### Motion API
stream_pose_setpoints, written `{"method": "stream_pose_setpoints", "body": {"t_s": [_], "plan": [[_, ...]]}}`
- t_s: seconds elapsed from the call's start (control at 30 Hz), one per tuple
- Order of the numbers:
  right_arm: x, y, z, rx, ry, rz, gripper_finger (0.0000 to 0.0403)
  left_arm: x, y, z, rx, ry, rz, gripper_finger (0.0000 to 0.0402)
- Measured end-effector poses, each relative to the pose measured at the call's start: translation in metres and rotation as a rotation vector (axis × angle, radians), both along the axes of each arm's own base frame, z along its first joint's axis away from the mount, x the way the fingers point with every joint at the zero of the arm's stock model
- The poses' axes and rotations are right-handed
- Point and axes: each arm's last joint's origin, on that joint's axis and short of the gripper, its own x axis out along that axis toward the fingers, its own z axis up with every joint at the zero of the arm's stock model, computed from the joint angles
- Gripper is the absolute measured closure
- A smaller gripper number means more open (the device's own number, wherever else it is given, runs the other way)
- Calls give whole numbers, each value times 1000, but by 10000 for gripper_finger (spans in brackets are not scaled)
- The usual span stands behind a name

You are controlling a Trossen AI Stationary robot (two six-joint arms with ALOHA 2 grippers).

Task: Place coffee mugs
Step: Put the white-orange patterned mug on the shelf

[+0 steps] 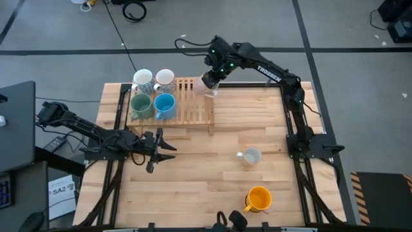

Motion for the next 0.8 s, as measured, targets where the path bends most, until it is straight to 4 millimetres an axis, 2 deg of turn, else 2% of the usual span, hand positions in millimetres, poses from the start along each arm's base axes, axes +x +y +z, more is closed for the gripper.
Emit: {"method": "stream_pose_setpoints", "body": {"t_s": [0.8], "plan": [[-4, 12, -7, 45, 104, 32, 373, 0, 0, 0, 3, 0, 0, 253]]}}
